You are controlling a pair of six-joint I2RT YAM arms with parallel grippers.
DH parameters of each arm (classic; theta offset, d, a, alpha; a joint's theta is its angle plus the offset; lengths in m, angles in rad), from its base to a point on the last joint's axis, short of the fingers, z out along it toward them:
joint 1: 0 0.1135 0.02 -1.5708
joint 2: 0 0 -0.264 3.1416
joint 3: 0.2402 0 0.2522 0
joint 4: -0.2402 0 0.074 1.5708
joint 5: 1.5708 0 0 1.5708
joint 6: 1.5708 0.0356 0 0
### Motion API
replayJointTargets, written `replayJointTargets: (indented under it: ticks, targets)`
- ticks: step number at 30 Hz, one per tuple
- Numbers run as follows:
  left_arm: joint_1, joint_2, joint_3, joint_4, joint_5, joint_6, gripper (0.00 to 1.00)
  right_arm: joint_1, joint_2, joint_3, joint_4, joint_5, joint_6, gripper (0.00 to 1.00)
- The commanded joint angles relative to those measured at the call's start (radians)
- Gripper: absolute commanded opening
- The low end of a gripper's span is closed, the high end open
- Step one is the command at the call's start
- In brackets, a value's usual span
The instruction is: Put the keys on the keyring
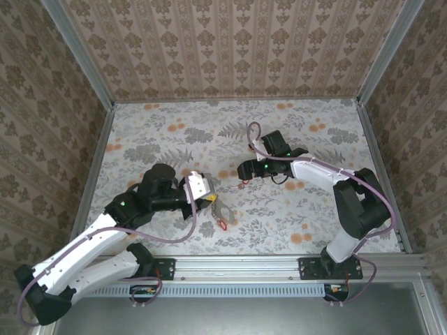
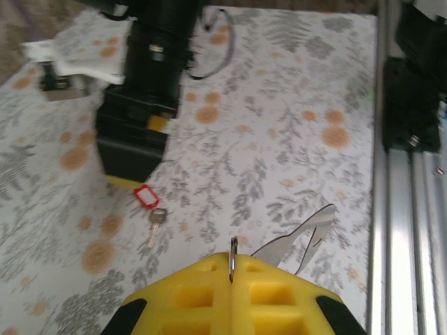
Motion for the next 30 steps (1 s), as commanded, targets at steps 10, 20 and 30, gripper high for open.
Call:
replayJointTargets:
  ticks: [10,20,30]
  targets:
    - [0.078,0.006,-0.046,0.090,0.013,-0.152,0.00,0.047,0.111,0.093,-0.157,0.055,-0.068,0.60]
    - [0.103,0.009,-0.054,0.114,0.034,-0.163,0.00,0.048,0.171,0.090,-0.166,0.071,-0.073,0.45]
    - [0.112,0.001,-0.058,0.130,0.042,-0.164,0.00,0.065,0.214,0.112,-0.168,0.118,-0.081,0.44]
